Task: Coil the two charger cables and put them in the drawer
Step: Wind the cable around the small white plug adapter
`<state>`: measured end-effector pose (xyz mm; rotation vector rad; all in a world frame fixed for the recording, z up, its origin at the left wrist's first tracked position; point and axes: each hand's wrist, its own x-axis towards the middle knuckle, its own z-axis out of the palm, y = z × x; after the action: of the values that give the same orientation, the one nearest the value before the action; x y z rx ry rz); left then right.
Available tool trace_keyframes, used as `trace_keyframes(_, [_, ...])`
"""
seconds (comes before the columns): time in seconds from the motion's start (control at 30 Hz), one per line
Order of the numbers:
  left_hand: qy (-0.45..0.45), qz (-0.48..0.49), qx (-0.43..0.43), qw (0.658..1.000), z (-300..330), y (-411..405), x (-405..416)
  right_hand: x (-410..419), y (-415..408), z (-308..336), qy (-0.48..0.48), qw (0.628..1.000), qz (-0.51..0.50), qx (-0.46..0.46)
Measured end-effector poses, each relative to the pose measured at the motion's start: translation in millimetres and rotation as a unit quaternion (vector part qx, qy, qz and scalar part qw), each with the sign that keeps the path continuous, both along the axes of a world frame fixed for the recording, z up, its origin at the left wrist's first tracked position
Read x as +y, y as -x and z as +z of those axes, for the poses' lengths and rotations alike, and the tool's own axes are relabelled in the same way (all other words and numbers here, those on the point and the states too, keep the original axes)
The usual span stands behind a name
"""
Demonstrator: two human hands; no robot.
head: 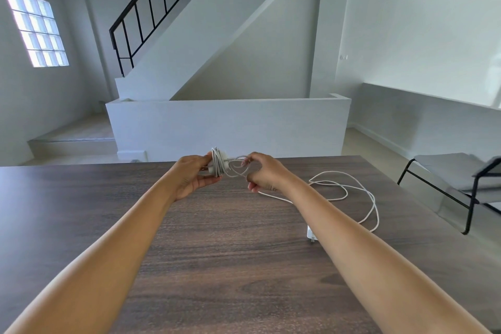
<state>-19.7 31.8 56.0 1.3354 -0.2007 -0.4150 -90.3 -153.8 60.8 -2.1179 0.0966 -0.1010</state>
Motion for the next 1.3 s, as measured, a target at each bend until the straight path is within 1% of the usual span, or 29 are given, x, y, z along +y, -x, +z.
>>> trace_keyframes(0.1, [-0.01, 0.025, 0.011, 1.0, -0.2, -4.7, 2.1, -2.7, -0.4, -4.2, -0.042, 0.999, -0.014, -0.016])
trace_keyframes(0.17, [-0.02, 0.046, 0.016, 0.999, -1.1, -8.4, 4.7, -4.9, -2.6, -8.4, -0.037, 0.999, -0.005, -0.031])
trace_keyframes(0.23, [-0.028, 0.059, 0.015, 0.998, -1.6, -9.6, 5.8, -5.7, -5.1, -11.2, -0.03, 0.997, 0.002, -0.07])
trace_keyframes(0.27, [-0.031, 0.065, 0.015, 0.997, -2.0, -10.2, 6.0, -5.2, -5.8, -12.0, -0.049, 0.995, 0.01, -0.087])
trace_keyframes(0.33, [-0.035, 0.075, 0.014, 0.996, -2.7, -11.5, 5.8, -3.5, -5.0, -12.3, -0.139, 0.985, 0.047, -0.091])
trace_keyframes(0.4, [-0.043, 0.086, 0.014, 0.995, -3.8, -13.2, 6.0, -2.8, -2.3, -11.1, -0.199, 0.973, 0.103, -0.06])
trace_keyframes(0.47, [-0.053, 0.095, 0.015, 0.994, -4.5, -15.3, 6.2, -2.5, -0.7, -11.2, -0.222, 0.964, 0.148, -0.015])
trace_keyframes(0.57, [-0.067, 0.095, 0.011, 0.993, -4.1, -15.3, 4.7, 0.3, 0.8, -9.4, -0.275, 0.945, 0.166, 0.056])
trace_keyframes(0.63, [-0.07, 0.095, 0.01, 0.993, -3.2, -14.5, 3.9, 2.1, -0.3, -8.9, -0.342, 0.918, 0.17, 0.109])
trace_keyframes(0.67, [-0.07, 0.094, 0.009, 0.993, -3.0, -14.4, 3.6, 2.6, -1.3, -9.1, -0.361, 0.909, 0.165, 0.13])
trace_keyframes(0.7, [-0.071, 0.092, 0.004, 0.993, -3.3, -14.7, 2.9, 3.2, -3.7, -10.2, -0.354, 0.912, 0.152, 0.145])
trace_keyframes(0.73, [-0.075, 0.09, -0.003, 0.993, -3.4, -14.5, 2.1, 4.7, -5.3, -11.6, -0.317, 0.927, 0.134, 0.151])
trace_keyframes(0.77, [-0.081, 0.087, -0.011, 0.993, -3.6, -13.8, 0.8, 6.8, -6.3, -12.8, -0.252, 0.949, 0.118, 0.146])
trace_keyframes(0.8, [-0.089, 0.085, -0.018, 0.992, -3.6, -13.3, -0.5, 9.8, -6.4, -13.9, -0.166, 0.971, 0.112, 0.13])
trace_keyframes(0.83, [-0.088, 0.084, -0.024, 0.992, -3.5, -13.4, -2.1, 13.1, -5.6, -14.1, -0.073, 0.985, 0.116, 0.109])
trace_keyframes(0.9, [-0.064, 0.085, -0.021, 0.994, -0.4, -12.7, -5.5, 16.0, -4.8, -15.1, 0.081, 0.984, 0.137, 0.076])
trace_keyframes(0.93, [-0.052, 0.086, -0.019, 0.995, 2.4, -12.2, -6.5, 15.6, -6.0, -16.8, 0.122, 0.98, 0.143, 0.069])
trace_keyframes(1.0, [-0.043, 0.079, -0.013, 0.996, 7.8, -12.2, -7.0, 12.8, -9.3, -21.0, 0.132, 0.978, 0.144, 0.068])
trace_keyframes(1.07, [-0.032, 0.049, 0.002, 0.998, 12.0, -10.0, -5.7, 10.0, -12.4, -25.7, 0.088, 0.982, 0.147, 0.085])
trace_keyframes(1.13, [-0.002, -0.013, 0.022, 1.0, 13.3, -7.7, -2.6, 6.4, -15.5, -29.6, -0.01, 0.981, 0.147, 0.129])
trace_keyframes(1.23, [0.027, -0.114, 0.048, 0.992, 16.0, -4.9, 5.5, -5.0, -18.9, -32.7, -0.153, 0.955, 0.166, 0.192])
trace_keyframes(1.3, [0.005, -0.188, 0.046, 0.981, 19.9, -4.3, 13.0, -14.0, -20.2, -32.6, -0.208, 0.937, 0.184, 0.212])
